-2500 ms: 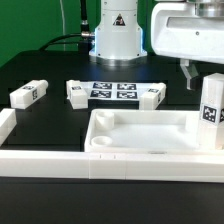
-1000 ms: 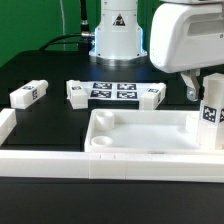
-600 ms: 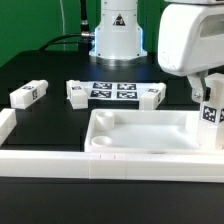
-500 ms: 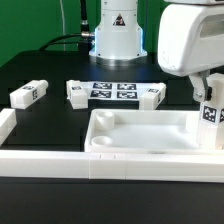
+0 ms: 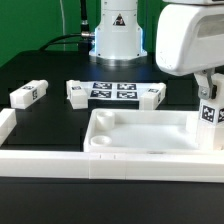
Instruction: Assemble desk
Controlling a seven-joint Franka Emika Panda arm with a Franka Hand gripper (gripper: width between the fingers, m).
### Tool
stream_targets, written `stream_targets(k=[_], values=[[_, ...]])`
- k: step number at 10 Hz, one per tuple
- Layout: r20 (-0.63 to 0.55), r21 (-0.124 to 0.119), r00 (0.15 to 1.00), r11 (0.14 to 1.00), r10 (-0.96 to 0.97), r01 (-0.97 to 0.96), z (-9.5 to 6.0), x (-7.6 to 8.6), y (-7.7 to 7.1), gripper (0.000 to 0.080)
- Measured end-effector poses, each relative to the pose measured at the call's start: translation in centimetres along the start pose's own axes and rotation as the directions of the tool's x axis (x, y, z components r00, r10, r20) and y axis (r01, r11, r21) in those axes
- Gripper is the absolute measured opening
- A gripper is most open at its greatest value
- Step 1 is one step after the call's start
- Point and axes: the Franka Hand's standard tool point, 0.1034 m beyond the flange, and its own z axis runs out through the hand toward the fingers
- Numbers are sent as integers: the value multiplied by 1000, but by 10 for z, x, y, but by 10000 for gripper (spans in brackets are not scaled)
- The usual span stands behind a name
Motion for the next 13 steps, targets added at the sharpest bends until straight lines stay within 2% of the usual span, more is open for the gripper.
stream_targets(k=[4,6,7,11,13], values=[[-1,6,952,952,306,-306,1,0,0,288],[-7,41,876,875,483,-482,1,-1,3,288],[-7,40,833,832,554,-553,0,-1,1,288],[13,44,524,523,851,-851,1,-2,1,288],[35,54,330,328,943,-943,1,-3,3,288]])
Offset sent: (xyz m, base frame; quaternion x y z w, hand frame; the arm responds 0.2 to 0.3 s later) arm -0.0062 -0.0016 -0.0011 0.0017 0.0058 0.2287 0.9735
